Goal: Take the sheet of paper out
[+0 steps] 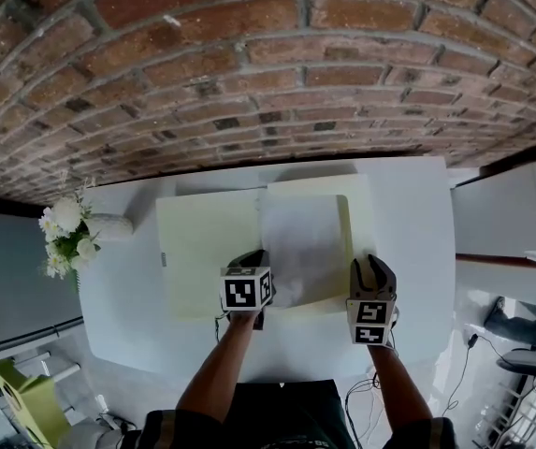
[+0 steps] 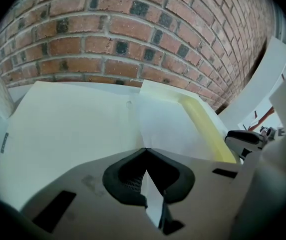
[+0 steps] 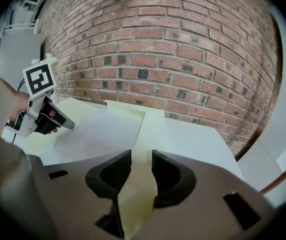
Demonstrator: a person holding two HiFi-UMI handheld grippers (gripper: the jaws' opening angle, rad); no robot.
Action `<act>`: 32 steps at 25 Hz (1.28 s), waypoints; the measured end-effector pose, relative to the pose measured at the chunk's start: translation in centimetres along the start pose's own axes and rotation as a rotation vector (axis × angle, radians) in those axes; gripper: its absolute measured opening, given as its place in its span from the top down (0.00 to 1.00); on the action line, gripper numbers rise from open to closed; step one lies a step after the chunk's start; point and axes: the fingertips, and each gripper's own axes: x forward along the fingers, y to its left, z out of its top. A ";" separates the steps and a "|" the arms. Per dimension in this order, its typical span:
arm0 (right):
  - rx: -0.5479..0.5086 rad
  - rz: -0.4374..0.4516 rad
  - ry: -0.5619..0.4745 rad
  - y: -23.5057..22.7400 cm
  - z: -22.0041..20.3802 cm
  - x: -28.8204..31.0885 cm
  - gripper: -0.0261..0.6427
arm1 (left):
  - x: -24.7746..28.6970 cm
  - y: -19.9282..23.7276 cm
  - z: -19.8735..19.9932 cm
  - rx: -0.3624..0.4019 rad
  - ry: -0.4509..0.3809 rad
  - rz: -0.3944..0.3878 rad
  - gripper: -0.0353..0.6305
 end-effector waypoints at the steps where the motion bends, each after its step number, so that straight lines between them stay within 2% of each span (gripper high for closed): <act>1: -0.001 -0.001 -0.001 0.0 0.0 0.0 0.68 | -0.1 0.3 -0.1 -0.007 -0.001 0.003 0.93; 11: 0.002 -0.007 -0.004 0.3 0.0 -0.1 0.69 | -1.1 1.8 -0.4 -0.037 -0.012 0.010 0.93; 32: 0.006 0.008 -0.009 0.3 0.1 -0.1 0.69 | -3.2 5.5 -0.9 -0.048 -0.024 0.055 0.93</act>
